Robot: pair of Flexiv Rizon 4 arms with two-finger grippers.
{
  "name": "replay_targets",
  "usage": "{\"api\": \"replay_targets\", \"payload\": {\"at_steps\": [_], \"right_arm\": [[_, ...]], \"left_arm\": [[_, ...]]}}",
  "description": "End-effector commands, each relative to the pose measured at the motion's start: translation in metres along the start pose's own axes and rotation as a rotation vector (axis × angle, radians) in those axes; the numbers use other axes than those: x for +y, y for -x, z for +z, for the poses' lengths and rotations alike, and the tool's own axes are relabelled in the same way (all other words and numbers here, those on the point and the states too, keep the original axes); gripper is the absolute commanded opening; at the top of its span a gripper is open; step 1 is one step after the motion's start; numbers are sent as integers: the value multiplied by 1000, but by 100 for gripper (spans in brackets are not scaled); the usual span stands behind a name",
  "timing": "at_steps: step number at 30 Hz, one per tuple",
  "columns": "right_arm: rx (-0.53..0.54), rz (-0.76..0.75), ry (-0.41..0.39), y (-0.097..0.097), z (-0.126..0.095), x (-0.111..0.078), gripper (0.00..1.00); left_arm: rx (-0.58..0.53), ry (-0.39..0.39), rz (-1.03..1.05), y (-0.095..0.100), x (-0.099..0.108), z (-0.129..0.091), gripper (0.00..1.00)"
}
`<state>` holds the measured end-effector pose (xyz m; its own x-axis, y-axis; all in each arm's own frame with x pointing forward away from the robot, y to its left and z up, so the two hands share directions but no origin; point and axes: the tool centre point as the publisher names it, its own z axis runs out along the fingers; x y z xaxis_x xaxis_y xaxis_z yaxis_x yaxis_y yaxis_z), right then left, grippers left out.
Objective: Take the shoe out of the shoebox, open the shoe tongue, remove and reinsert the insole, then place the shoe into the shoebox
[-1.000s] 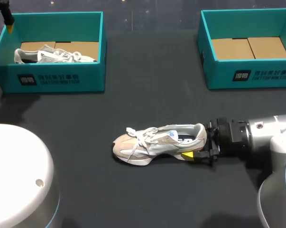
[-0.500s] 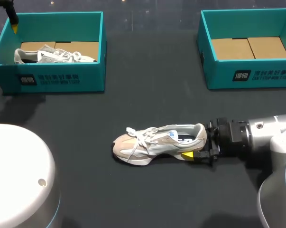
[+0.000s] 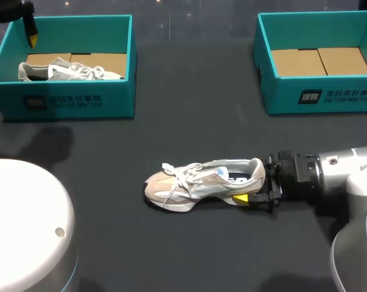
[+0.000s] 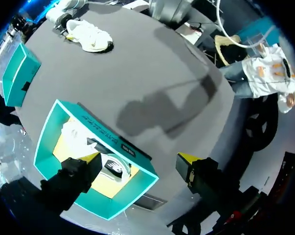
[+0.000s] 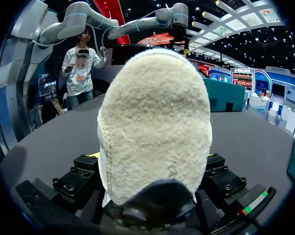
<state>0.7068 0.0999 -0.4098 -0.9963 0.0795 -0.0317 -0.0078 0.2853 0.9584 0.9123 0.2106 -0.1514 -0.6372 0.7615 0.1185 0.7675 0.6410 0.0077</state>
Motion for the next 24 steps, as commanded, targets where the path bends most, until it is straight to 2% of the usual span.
{"api": "replay_targets", "payload": {"at_steps": [1, 6, 12, 15, 24], "right_arm": [[-3, -1, -2, -1, 1, 0, 0], [-3, -1, -2, -1, 1, 0, 0], [-3, -1, -2, -1, 1, 0, 0], [-3, -1, -2, -1, 1, 0, 0], [-3, -1, -2, -1, 1, 0, 0]], "left_arm": [[4, 25, -72, 1, -5, 1, 100], [40, -25, -365, 3, -42, -2, 100], [95, -24, -776, 12, -96, 2, 100], [34, -18, -972, 16, -126, 2, 100], [34, -18, -972, 16, -126, 2, 100]]}}
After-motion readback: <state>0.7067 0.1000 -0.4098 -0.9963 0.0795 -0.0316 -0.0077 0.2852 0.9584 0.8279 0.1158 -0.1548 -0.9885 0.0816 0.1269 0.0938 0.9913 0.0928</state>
